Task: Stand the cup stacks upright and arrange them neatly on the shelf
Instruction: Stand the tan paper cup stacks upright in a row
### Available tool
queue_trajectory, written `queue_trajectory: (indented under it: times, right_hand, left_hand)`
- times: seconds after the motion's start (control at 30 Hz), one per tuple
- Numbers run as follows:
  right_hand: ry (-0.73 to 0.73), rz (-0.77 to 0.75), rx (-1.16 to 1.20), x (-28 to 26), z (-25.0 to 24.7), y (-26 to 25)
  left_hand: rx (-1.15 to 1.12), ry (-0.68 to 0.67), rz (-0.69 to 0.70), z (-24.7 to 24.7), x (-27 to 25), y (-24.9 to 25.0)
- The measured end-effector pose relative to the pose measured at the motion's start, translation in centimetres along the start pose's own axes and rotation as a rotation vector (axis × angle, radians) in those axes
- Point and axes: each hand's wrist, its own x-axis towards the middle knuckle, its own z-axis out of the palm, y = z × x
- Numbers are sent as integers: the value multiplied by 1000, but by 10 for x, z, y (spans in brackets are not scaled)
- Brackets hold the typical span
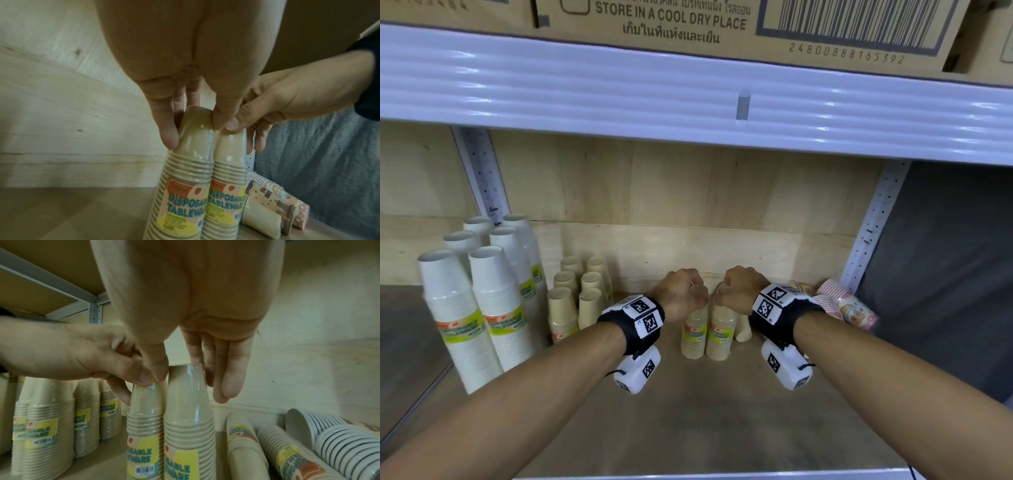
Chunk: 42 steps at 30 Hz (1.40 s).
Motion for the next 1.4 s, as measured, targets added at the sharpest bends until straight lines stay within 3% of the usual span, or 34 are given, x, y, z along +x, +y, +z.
queue_trajectory:
  times: [0.27,0.53,0.87,1.2,1.4]
  right_hand:
    - [-53,-75,10,-4,-4,-5]
    - [-78,-118,-26,-10,-12,-20]
    - [-240,-243,-73,-15,-12,-75]
    - [-269,-406,2,-18,17,-146]
    - [-241,-519,2,-22,28,-177]
  left_hand:
    - [75,-74,-51,-6,3,7]
    - [258,-170,-17,-24,3,18]
    - [353,-334,-247,-67,-25,0]
    - [397,-237,-415,-118,-76,-43]
    - [437,-170,-433,-135,-98,-62]
